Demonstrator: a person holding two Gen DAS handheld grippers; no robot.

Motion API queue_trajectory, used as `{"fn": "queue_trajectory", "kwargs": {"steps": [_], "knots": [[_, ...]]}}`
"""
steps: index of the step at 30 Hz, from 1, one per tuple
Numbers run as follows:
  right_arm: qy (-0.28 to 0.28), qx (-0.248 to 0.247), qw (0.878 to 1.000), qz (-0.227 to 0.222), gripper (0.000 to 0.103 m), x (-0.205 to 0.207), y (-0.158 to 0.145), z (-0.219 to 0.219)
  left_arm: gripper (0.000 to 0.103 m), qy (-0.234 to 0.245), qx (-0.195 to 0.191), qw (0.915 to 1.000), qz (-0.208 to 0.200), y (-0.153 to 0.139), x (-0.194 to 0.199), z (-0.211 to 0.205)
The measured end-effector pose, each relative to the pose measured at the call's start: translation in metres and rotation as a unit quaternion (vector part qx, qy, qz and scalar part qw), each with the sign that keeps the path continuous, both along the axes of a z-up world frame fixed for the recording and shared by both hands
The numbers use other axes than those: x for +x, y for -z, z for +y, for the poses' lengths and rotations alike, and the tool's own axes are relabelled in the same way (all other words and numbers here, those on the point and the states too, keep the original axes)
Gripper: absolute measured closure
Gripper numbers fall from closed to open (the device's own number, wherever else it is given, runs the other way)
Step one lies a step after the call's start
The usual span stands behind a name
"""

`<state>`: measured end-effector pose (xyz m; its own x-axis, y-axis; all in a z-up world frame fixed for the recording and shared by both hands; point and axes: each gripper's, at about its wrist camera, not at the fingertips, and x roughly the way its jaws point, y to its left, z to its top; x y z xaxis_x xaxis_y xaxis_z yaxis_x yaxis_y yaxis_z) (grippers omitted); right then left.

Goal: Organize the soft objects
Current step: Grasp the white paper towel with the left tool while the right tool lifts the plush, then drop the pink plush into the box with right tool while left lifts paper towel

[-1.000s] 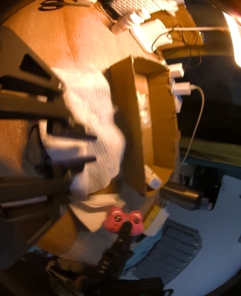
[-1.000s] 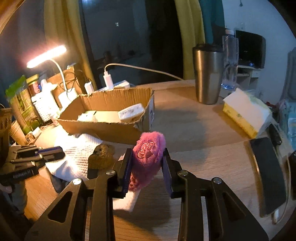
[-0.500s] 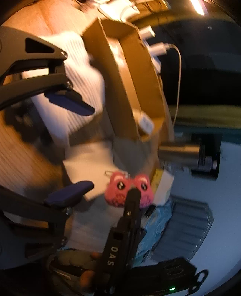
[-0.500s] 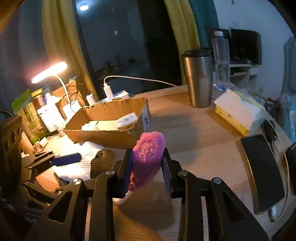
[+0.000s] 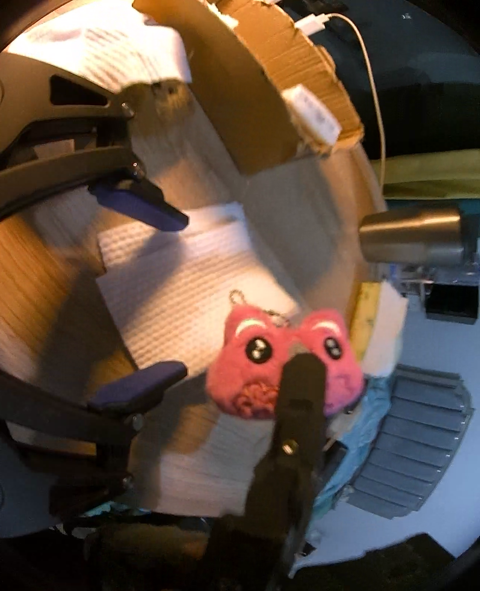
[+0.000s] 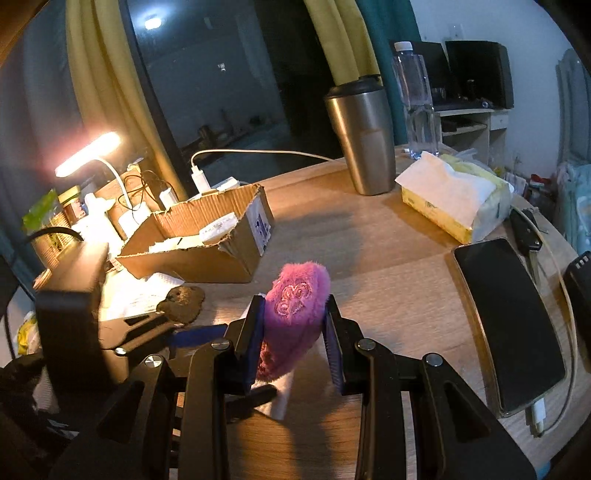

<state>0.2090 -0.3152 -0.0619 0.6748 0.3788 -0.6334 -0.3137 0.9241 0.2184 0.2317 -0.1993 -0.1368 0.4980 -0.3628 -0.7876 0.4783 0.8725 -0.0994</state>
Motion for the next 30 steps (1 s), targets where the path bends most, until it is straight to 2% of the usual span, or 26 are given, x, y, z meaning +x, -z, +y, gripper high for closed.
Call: {"fn": "queue_trajectory", "kwargs": {"steps": [3, 6, 8, 11, 12, 13, 14, 20, 30], "knots": [[0.003, 0.005, 1.0, -0.002, 0.071, -0.001, -0.001, -0.008, 0.029, 0.002, 0.02, 0.9998, -0.006, 0.003, 0.001, -0.01], [0.01, 0.009, 1.0, -0.005, 0.071, -0.001, -0.002, -0.015, 0.031, 0.002, 0.019, 0.9998, -0.008, 0.003, -0.001, -0.012], [0.015, 0.011, 1.0, -0.008, 0.071, -0.001, -0.002, -0.018, 0.051, 0.003, 0.018, 0.9998, -0.01, 0.004, -0.002, -0.013], [0.023, 0.011, 1.0, -0.01, 0.071, -0.003, -0.003, -0.023, 0.075, 0.02, 0.015, 0.9996, -0.014, 0.002, -0.009, -0.016], [0.024, 0.011, 1.0, -0.011, 0.071, -0.003, -0.004, -0.025, 0.079, 0.027, 0.014, 0.9994, -0.015, 0.001, -0.011, -0.018], [0.026, 0.011, 1.0, -0.012, 0.071, -0.004, -0.005, -0.026, 0.088, 0.032, 0.013, 0.9993, -0.014, 0.001, -0.013, -0.02], [0.027, 0.01, 0.999, -0.014, 0.071, -0.005, -0.007, -0.026, 0.091, 0.034, 0.012, 0.9993, -0.013, 0.0, -0.015, -0.021], [0.028, 0.004, 0.999, -0.024, 0.071, -0.011, -0.016, -0.022, 0.092, 0.019, -0.012, 0.9998, 0.002, -0.007, -0.019, -0.004], [0.009, -0.007, 0.999, -0.041, 0.071, -0.009, -0.033, 0.007, 0.092, -0.046, -0.047, 0.9964, -0.053, -0.056, -0.025, 0.064]]}}
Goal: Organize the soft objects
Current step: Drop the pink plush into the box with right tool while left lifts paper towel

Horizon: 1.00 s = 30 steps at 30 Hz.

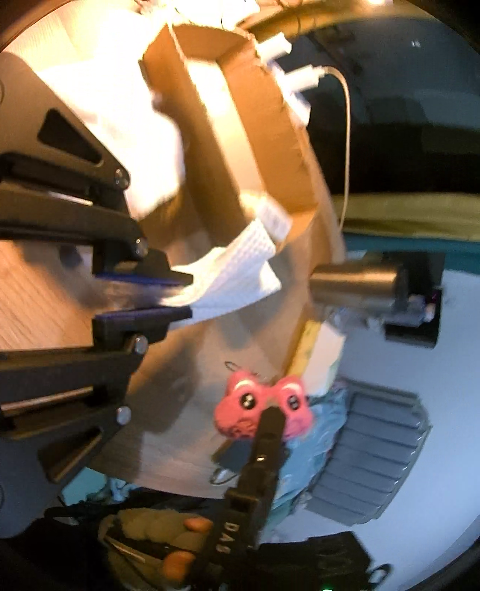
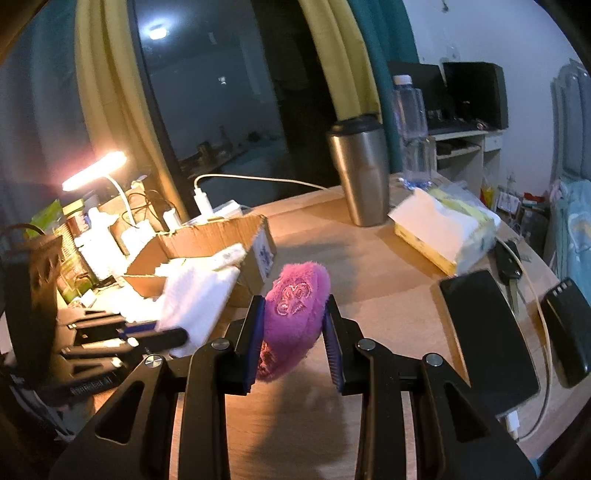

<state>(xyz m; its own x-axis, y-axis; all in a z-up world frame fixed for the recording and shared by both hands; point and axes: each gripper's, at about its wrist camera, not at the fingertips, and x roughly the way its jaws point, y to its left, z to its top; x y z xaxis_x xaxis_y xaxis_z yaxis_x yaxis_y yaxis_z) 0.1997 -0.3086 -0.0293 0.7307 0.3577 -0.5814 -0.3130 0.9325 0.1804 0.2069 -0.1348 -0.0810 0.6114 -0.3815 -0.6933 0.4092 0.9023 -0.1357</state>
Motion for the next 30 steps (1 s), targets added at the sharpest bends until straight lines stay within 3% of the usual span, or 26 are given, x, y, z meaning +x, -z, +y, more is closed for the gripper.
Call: {"fn": "queue_trajectory", "kwargs": {"steps": [14, 30], "knots": [[-0.065, -0.026, 0.997, -0.019, 0.071, 0.018, -0.025, 0.079, 0.092, -0.091, -0.039, 0.9926, -0.07, -0.048, -0.008, 0.108], [-0.132, -0.04, 0.99, 0.001, 0.071, 0.069, -0.017, 0.183, 0.092, -0.163, -0.074, 0.9789, -0.099, -0.052, -0.016, 0.208]]}}
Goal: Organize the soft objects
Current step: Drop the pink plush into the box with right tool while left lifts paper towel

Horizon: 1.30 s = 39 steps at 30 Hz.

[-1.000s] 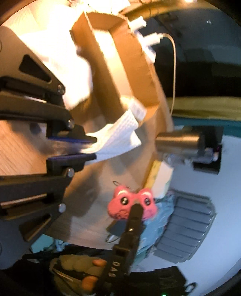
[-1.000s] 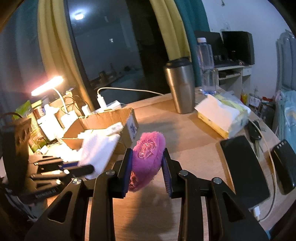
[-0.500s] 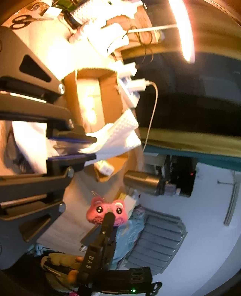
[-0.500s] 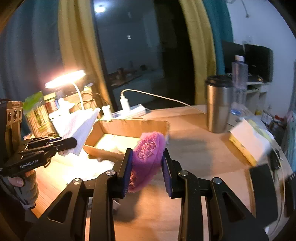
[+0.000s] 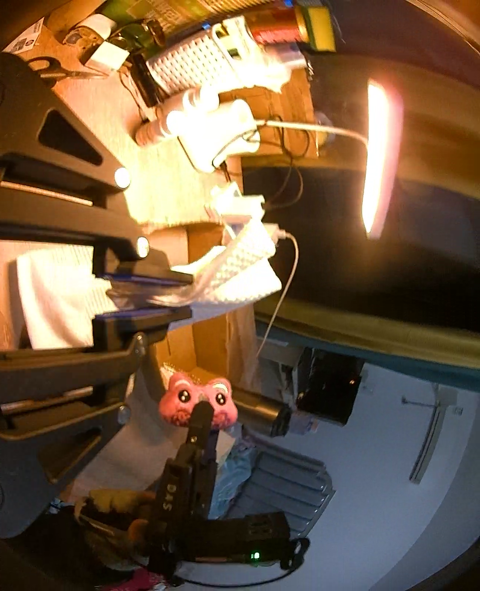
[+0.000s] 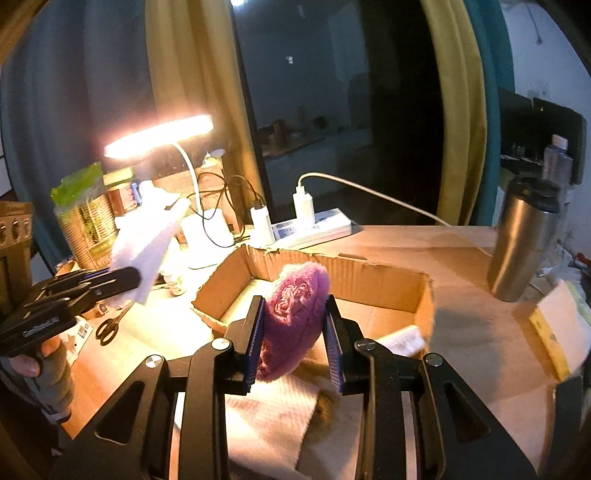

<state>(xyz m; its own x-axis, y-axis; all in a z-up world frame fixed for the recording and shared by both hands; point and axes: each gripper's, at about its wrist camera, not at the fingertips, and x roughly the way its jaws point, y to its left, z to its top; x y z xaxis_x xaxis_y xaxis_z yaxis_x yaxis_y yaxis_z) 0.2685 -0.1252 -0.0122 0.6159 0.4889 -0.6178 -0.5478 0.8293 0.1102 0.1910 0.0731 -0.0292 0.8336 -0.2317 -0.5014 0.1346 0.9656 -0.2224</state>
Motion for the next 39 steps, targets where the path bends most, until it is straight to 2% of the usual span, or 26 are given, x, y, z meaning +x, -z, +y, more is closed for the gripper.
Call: {"fn": "queue_trajectory", "kwargs": {"steps": [8, 13, 18, 26, 30, 33, 34, 35, 39], "knots": [[0.036, -0.042, 0.997, 0.048, 0.071, 0.044, 0.04, 0.024, 0.092, -0.022, -0.017, 0.9996, -0.002, 0.008, -0.003, 0.033], [0.036, -0.046, 0.995, 0.082, 0.071, 0.058, 0.061, 0.037, 0.092, -0.026, -0.027, 0.9993, -0.002, 0.013, -0.004, 0.044], [0.025, -0.049, 0.995, 0.089, 0.071, 0.065, 0.07, 0.057, 0.092, -0.026, -0.036, 0.999, -0.004, 0.018, -0.002, 0.053], [0.0, -0.054, 0.995, 0.08, 0.071, 0.069, 0.065, 0.089, 0.092, -0.029, -0.042, 0.9987, -0.01, 0.017, -0.007, 0.056], [0.01, -0.057, 0.993, 0.104, 0.07, 0.075, 0.077, 0.087, 0.092, -0.03, -0.039, 0.9987, -0.015, 0.013, -0.011, 0.054], [0.021, -0.057, 0.99, 0.124, 0.061, 0.078, 0.084, 0.078, 0.092, -0.028, -0.037, 0.9988, -0.016, 0.009, -0.011, 0.051], [0.025, -0.051, 0.99, 0.127, 0.053, 0.077, 0.084, 0.075, 0.092, -0.026, -0.036, 0.9989, -0.017, 0.008, -0.011, 0.049], [0.028, -0.047, 0.991, 0.125, 0.048, 0.075, 0.081, 0.071, 0.092, -0.023, -0.033, 0.999, -0.019, 0.007, -0.011, 0.046], [0.025, -0.029, 0.994, 0.1, 0.04, 0.062, 0.065, 0.055, 0.092, -0.012, -0.023, 0.9994, -0.02, 0.002, -0.007, 0.031]]}}
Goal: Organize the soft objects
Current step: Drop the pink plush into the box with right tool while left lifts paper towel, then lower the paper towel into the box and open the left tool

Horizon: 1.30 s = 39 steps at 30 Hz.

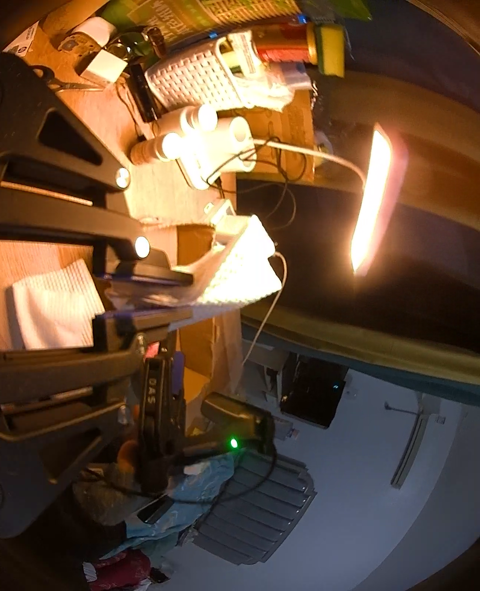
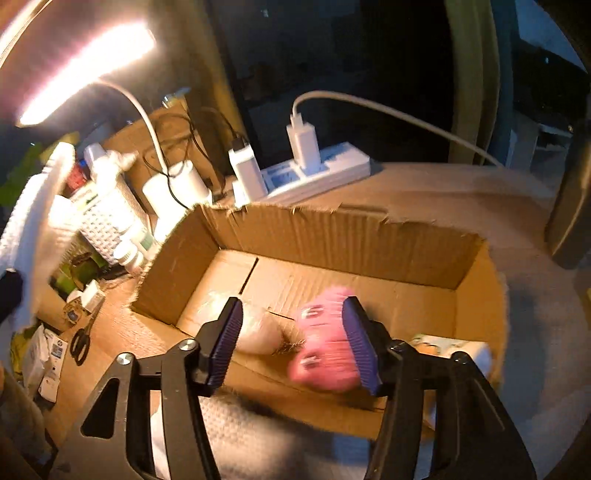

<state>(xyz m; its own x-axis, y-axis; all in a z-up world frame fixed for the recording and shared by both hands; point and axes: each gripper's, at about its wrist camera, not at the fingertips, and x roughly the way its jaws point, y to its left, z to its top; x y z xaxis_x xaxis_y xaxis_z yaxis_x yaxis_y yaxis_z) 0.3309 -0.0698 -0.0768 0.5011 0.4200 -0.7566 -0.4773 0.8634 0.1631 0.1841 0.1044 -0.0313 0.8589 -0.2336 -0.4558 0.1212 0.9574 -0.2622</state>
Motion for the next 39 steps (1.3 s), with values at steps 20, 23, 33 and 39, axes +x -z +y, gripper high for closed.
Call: {"fn": "queue_trajectory", "kwargs": {"steps": [20, 23, 33, 39], "knots": [[0.052, 0.032, 0.995, -0.08, 0.038, -0.025, -0.042, -0.125, 0.092, 0.056, 0.049, 0.997, 0.023, -0.003, 0.047, -0.102], [0.059, 0.04, 0.994, -0.08, 0.038, -0.024, -0.041, -0.14, 0.092, 0.063, 0.059, 0.9958, 0.029, 0.001, 0.057, -0.118], [0.057, 0.063, 0.993, -0.076, 0.038, -0.018, -0.031, -0.159, 0.092, 0.083, 0.073, 0.991, 0.076, 0.029, 0.1, -0.149], [0.059, 0.072, 0.993, -0.073, 0.038, -0.013, -0.024, -0.166, 0.091, 0.095, 0.078, 0.986, 0.112, 0.052, 0.122, -0.165]]}}
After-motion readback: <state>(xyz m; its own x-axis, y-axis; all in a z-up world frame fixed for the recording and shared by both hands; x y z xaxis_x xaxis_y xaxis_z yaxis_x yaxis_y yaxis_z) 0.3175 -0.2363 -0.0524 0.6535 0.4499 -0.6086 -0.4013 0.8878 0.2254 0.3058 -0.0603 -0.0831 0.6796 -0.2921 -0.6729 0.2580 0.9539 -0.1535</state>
